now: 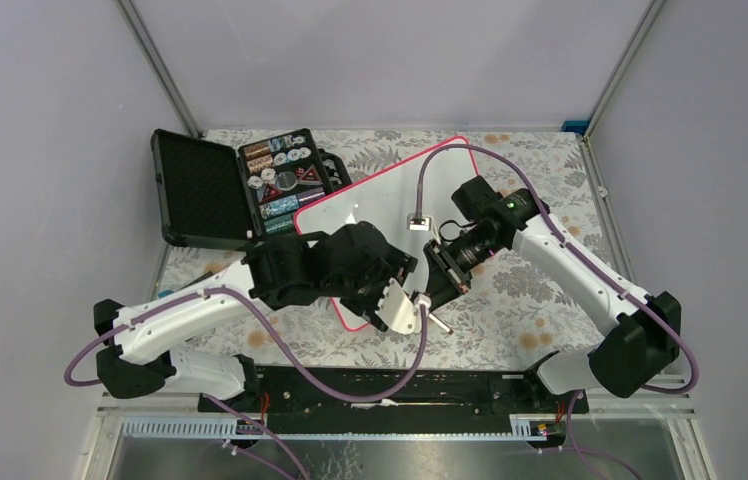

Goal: Write a sentence on the whiteboard
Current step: Pass from the right arm to the left

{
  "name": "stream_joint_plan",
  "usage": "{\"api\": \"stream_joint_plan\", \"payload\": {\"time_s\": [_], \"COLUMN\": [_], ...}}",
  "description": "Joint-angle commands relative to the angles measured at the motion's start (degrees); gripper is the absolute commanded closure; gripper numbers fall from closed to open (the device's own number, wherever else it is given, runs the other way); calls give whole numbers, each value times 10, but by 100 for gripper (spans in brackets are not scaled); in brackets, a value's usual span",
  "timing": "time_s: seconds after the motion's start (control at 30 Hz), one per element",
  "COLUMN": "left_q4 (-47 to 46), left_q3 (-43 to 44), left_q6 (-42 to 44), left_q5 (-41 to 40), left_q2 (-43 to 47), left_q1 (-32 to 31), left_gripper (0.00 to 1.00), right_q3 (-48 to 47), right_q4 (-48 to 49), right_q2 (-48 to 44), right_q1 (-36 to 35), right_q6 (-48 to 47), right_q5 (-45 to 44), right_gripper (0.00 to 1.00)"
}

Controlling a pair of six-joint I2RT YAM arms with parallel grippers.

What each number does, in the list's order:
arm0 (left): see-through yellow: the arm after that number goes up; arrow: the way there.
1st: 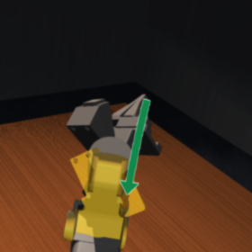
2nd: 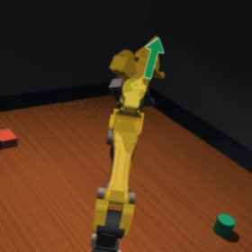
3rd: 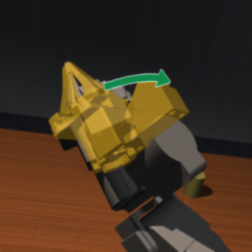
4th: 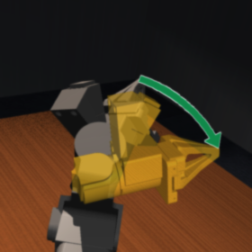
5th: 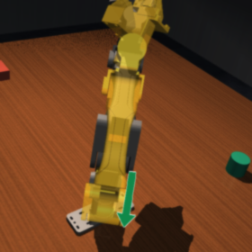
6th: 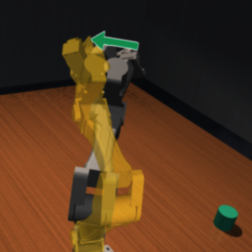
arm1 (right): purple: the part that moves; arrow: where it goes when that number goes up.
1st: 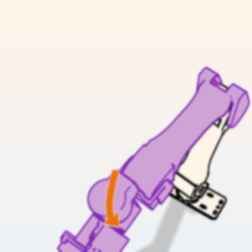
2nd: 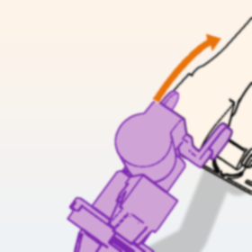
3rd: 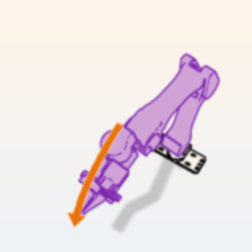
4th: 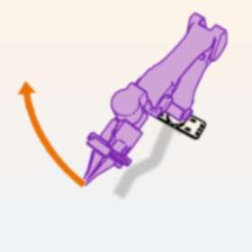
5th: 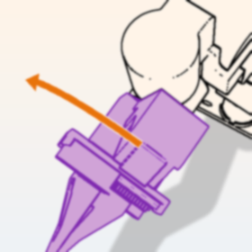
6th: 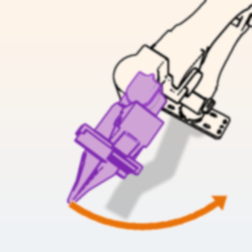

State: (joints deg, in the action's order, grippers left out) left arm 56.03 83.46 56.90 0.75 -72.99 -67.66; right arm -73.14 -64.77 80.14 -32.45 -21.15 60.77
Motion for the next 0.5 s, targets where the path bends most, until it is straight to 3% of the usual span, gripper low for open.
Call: {"api": "stream_joint_plan", "payload": {"time_s": [0.0, 0.2, 0.47], "left_q4": [-10, -38, -60], "left_q3": [-13, -28, -52], "left_q6": [41, 50, 37], "left_q5": [-56, -63, -63], "left_q2": [-9, -14, -15], "left_q1": [-26, -37, -56], "left_gripper": [26, 40, 51], "right_q3": [-11, -8, -15], "right_q4": [2, -1, -11], "right_q2": [10, 15, 21], "right_q1": [-7, -11, -12], "right_q6": [14, 15, 13], "right_q5": [51, 67, 80], "right_gripper": [100, 100, 100]}}
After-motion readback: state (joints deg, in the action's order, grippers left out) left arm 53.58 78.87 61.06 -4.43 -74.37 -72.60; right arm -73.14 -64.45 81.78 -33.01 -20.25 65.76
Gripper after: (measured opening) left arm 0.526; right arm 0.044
